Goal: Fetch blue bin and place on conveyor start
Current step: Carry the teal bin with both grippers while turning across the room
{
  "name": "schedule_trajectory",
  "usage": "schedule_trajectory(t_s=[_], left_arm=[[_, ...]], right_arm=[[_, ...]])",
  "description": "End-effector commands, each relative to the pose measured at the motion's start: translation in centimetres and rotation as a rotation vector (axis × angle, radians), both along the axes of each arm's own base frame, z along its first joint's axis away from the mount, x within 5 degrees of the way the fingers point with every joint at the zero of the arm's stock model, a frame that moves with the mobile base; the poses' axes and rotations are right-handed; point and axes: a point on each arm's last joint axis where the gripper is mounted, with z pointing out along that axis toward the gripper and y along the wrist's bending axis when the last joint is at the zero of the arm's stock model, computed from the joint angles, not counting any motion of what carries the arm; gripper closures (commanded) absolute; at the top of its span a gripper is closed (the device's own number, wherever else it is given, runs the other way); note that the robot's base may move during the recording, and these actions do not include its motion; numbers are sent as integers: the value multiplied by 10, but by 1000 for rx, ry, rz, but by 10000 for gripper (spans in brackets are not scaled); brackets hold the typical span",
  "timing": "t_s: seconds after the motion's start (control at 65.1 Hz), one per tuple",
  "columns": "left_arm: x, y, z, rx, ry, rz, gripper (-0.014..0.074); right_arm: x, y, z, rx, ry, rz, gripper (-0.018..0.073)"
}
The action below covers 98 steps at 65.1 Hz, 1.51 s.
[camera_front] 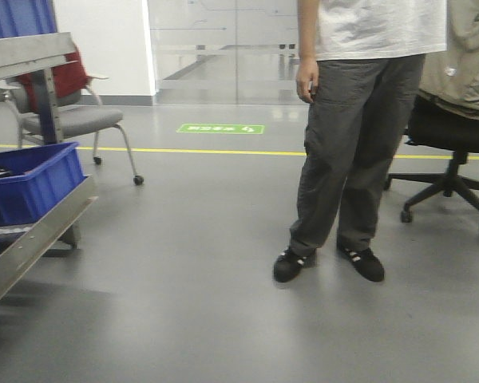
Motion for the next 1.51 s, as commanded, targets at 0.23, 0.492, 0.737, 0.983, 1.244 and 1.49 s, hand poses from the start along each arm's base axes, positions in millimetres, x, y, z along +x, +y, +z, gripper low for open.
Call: schedule_trajectory(t_s=[0.23,0.492,0.737,0.983,1.244,1.49], left_arm=[[-3,2,12,-17,-85,8,708],[-3,2,12,-17,-85,8,708],[-3,2,12,-17,-85,8,708],[-3,2,12,-17,-85,8,708],[-3,2,12,-17,-85,8,708],[-3,2,12,-17,-85,8,708]], right_arm=[[-4,-7,8,-45,-56,-15,711],[-4,-7,8,-45,-56,-15,711],[-4,-7,8,-45,-56,-15,711],[-4,-7,8,-45,-56,-15,711],[-4,-7,8,-45,-56,-15,711],[-4,-7,8,-45,-56,-15,711]])
